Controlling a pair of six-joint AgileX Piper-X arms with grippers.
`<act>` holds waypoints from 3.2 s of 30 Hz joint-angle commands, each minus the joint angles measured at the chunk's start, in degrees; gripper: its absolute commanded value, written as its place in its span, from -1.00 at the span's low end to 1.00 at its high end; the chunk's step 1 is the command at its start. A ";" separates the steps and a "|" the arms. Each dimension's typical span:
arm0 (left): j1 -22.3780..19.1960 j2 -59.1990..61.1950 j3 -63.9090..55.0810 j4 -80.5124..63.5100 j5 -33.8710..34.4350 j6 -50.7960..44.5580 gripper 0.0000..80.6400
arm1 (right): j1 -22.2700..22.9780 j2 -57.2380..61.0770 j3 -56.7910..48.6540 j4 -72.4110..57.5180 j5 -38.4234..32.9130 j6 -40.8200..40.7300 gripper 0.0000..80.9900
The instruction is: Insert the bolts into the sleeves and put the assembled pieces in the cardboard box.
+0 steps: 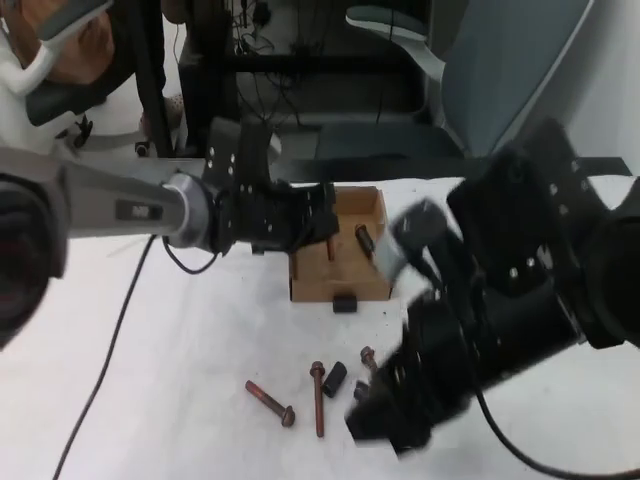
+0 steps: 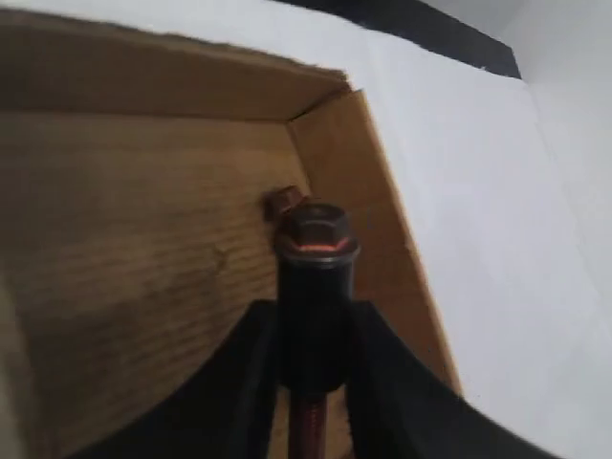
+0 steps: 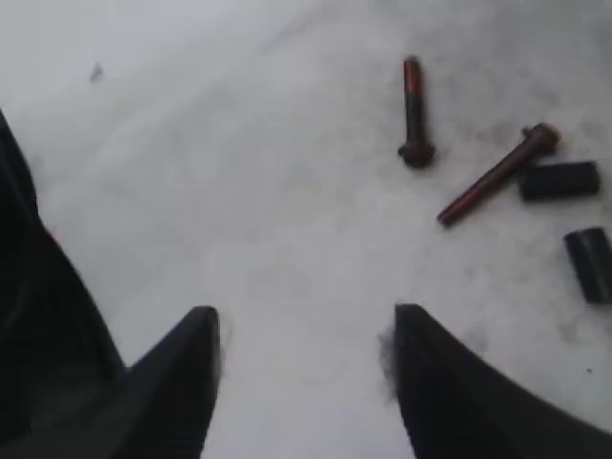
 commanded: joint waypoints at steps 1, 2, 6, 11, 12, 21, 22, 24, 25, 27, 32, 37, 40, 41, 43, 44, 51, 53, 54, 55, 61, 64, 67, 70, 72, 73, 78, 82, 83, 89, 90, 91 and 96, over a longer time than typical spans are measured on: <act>0.24 0.31 -1.88 -4.42 2.23 0.55 -0.80 | -0.40 2.20 -0.39 5.76 2.73 -10.83 0.27; 0.24 0.38 -1.88 -6.49 2.45 0.58 -0.61 | -0.40 2.81 -0.39 5.79 4.37 -12.45 0.28; 0.24 0.37 -1.88 -10.88 3.88 0.43 0.25 | -0.40 6.35 -0.39 3.98 6.48 -19.97 0.28; 0.83 -0.02 -1.88 -11.59 14.38 -2.64 0.74 | -0.40 12.32 -0.66 2.16 14.99 -24.13 0.28; 1.14 -0.25 -1.88 -12.33 16.99 -3.56 0.74 | -0.40 13.57 -0.75 2.15 15.89 -25.21 0.28; 8.69 -6.43 0.80 -12.81 31.69 -4.36 0.74 | 0.05 16.38 -1.68 -1.63 20.21 -35.85 0.28; 10.17 -7.12 1.58 -12.81 33.79 -4.88 0.74 | 0.05 16.49 -2.03 -2.83 20.19 -37.14 0.28; 12.21 -8.33 3.43 -12.81 35.67 -5.02 0.74 | 0.05 16.64 -2.89 -5.15 19.70 -38.70 0.28; 13.28 -8.68 4.50 -12.81 35.77 -5.02 0.74 | 0.05 16.81 -3.51 -5.89 19.69 -39.36 0.28; 15.26 -8.89 6.50 -12.81 35.87 -4.87 0.74 | 0.05 17.16 -4.83 -6.04 19.70 -40.24 0.28; 19.23 -8.89 11.23 -12.81 34.92 -3.55 0.74 | -0.13 19.38 -6.58 -6.34 19.70 -40.54 0.27; 20.93 -8.89 13.89 -13.36 32.62 -2.23 0.74 | -0.09 22.98 -7.15 -7.32 19.93 -41.06 0.27; 20.90 -8.89 14.06 -13.26 32.82 -2.25 0.74 | -0.29 26.01 -8.69 -6.24 23.16 -41.86 0.27; 20.90 -8.89 14.06 -13.26 32.82 -2.25 0.74 | -0.48 26.96 -9.30 -6.14 24.77 -41.84 0.27; 20.90 -8.89 14.06 -13.26 32.82 -2.25 0.74 | -0.90 28.24 -10.38 -6.17 24.92 -41.84 0.22; 20.90 -8.89 14.04 -13.73 32.82 -2.25 0.74 | -1.11 28.80 -10.97 -6.17 24.91 -41.84 0.10; 20.90 -8.89 14.04 -13.87 33.90 -2.25 0.74 | -2.77 29.46 -13.57 -2.72 25.23 -41.84 -0.44; 20.76 -8.89 14.04 -14.22 35.52 -2.25 0.74 | -3.52 29.46 -13.91 -0.67 26.03 -41.84 -0.44; 20.75 -8.89 14.04 -14.39 36.34 -2.25 0.74 | -3.78 29.46 -13.88 0.73 26.47 -41.84 -0.44; 20.57 -8.89 14.04 -14.66 37.57 -2.25 0.74 | -4.00 29.46 -13.92 1.63 26.47 -41.84 -0.44; 18.71 -9.04 14.04 -14.96 46.90 -1.72 0.65 | -4.22 29.46 -14.08 3.96 26.43 -40.59 -0.85; 17.10 -9.87 14.04 -15.33 51.58 -1.35 0.22 | -4.22 28.94 -14.14 4.11 24.91 -38.70 -1.00; 15.48 -11.86 14.04 -15.33 53.25 -1.35 -0.10 | -4.41 26.98 -14.14 3.64 21.14 -36.26 -1.00; 13.86 -14.91 14.04 -15.33 53.43 -0.92 -0.19 | -5.11 23.68 -13.99 1.71 16.58 -32.50 -1.00; 12.93 -16.86 14.04 -15.33 52.84 -0.90 -0.19 | -5.84 20.73 -13.99 0.70 13.35 -29.68 -1.00; 12.71 -18.05 14.04 -15.33 52.03 -0.90 -0.19 | -6.06 19.38 -13.86 0.44 12.24 -28.87 -0.99; 12.03 -23.32 14.04 -14.66 51.10 -1.09 -0.19 | -8.21 9.73 -10.47 -2.47 12.07 -24.16 -0.99; 11.38 -27.59 14.04 -13.51 49.40 1.51 -0.41 | -11.14 1.49 -4.14 -7.28 10.56 -14.42 -0.99; 10.78 -28.65 14.04 -13.51 48.79 2.13 -0.54 | -11.71 -0.10 -2.71 -8.71 10.19 -12.60 -0.99; 6.23 -33.44 14.04 -8.90 47.93 9.54 -0.72 | -13.79 -8.88 4.77 -11.36 7.73 -7.93 -0.99; 5.73 -34.10 14.04 -6.26 46.64 11.65 -0.72 | -13.76 -9.65 5.53 -11.36 8.11 -7.81 -0.99; 5.20 -34.95 14.04 -3.87 45.51 15.27 -0.72 | -13.76 -10.53 6.20 -11.36 8.47 -7.16 -0.99; 4.10 -44.20 13.87 24.05 18.11 51.52 -0.72 | -13.76 -13.24 8.12 -10.50 8.62 -5.40 -0.99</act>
